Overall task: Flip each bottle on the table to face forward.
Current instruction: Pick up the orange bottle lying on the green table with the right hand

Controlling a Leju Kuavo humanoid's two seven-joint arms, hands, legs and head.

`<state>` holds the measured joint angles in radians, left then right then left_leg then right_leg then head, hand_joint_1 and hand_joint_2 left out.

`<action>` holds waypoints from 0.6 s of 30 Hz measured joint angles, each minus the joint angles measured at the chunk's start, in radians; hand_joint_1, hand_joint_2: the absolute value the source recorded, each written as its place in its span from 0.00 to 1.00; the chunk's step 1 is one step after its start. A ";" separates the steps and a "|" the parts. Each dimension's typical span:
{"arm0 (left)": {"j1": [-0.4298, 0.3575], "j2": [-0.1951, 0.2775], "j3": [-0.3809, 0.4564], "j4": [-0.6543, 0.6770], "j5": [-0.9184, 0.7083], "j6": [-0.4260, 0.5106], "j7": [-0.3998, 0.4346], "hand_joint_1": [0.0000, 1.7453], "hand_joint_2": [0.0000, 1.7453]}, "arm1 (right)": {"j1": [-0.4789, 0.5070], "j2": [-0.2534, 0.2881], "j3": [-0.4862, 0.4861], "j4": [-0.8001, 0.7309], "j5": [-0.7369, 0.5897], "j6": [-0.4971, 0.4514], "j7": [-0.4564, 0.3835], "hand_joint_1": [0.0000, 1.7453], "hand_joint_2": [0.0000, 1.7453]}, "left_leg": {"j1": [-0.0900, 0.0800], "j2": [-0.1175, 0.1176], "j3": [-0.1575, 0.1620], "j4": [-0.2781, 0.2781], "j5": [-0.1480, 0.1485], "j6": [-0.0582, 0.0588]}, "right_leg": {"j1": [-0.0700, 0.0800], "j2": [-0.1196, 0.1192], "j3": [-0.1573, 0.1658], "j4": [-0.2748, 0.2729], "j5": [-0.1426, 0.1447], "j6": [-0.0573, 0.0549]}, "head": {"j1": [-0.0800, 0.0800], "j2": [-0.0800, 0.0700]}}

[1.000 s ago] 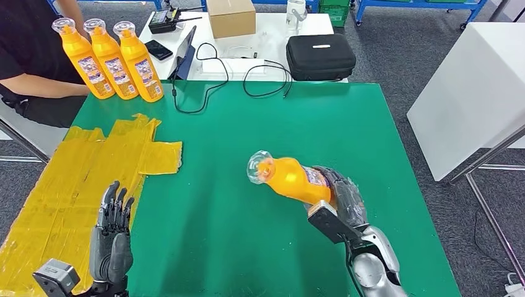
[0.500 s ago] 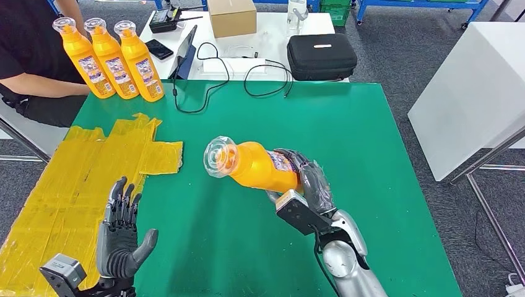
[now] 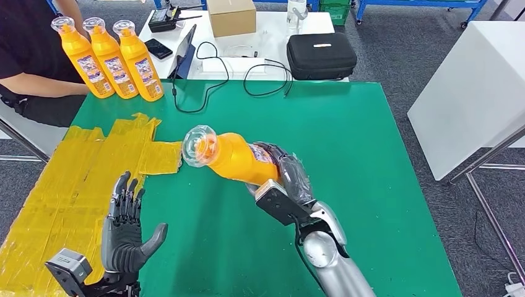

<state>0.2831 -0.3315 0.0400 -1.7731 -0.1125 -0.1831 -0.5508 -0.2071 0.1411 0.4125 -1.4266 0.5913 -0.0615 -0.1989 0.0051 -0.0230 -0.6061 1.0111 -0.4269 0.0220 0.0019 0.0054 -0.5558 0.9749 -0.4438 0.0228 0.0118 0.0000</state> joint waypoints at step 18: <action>-0.009 0.000 -0.022 0.000 -0.060 0.082 -0.011 0.00 1.00 | -0.019 0.065 0.059 0.093 0.014 -0.002 0.000 1.00 1.00 | 0.000 0.000 -0.001 0.000 0.000 0.000 | 0.000 0.000 -0.001 0.000 0.000 0.000 | 0.000 0.000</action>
<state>0.2742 -0.3311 0.0176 -1.7731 -0.1723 -0.1016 -0.5617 -0.2262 0.2058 0.4710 -1.3335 0.6048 -0.0632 -0.1993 0.0055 -0.0225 -0.6067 1.0110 -0.4268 0.0219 0.0021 0.0055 -0.5565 0.9752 -0.4439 0.0227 0.0118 0.0000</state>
